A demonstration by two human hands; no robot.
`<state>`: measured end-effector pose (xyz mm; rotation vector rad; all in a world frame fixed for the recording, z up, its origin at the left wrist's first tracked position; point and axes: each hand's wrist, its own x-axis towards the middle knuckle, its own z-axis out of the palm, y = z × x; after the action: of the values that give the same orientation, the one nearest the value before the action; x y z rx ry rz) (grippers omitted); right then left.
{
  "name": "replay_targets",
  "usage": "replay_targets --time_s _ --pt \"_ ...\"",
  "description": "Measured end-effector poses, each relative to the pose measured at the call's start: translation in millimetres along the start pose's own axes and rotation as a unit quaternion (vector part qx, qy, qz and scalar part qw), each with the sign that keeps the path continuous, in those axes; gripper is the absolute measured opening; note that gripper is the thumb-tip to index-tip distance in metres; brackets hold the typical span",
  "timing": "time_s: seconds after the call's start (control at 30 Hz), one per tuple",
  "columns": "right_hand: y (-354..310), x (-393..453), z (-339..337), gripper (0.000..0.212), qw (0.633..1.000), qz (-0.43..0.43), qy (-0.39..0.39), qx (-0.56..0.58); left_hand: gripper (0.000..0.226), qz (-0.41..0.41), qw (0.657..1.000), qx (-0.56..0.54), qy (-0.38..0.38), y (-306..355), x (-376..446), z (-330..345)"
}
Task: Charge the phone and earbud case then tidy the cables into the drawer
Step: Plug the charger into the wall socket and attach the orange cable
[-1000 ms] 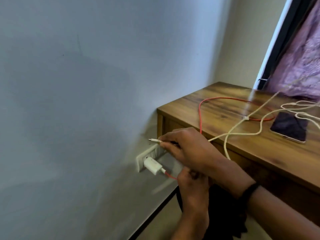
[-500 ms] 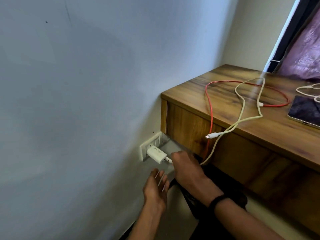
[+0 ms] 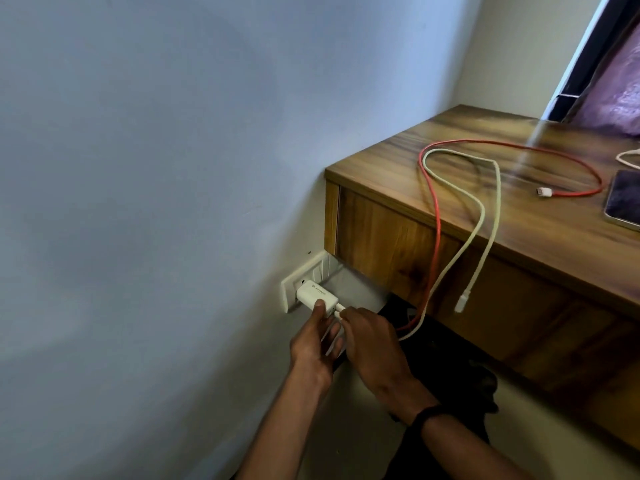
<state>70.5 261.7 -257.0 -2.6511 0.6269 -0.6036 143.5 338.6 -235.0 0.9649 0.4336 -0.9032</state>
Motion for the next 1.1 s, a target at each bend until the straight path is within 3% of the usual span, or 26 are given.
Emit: replay_targets --time_s 0.27,0.53,0.67,1.1 --pt "-10.3 -3.9 -6.6 0.014 0.999 0.030 0.016 0.015 0.034 -0.006 1.000 0.001 -0.003 -1.0 -4.4 1.3" --pt "-20.4 0.1 1.6 0.032 0.992 0.077 -0.001 -0.100 0.025 -0.008 1.000 0.005 0.000 -1.3 -10.3 5.5" --pt "-21.3 -2.2 -3.5 0.045 0.987 0.050 0.027 -0.152 0.028 0.002 1.000 0.008 0.011 -3.8 -6.7 6.3" --pt "-12.6 6.4 8.8 0.039 0.992 -0.002 0.028 -0.127 0.030 0.025 0.999 0.002 0.032 -12.6 10.0 1.6"
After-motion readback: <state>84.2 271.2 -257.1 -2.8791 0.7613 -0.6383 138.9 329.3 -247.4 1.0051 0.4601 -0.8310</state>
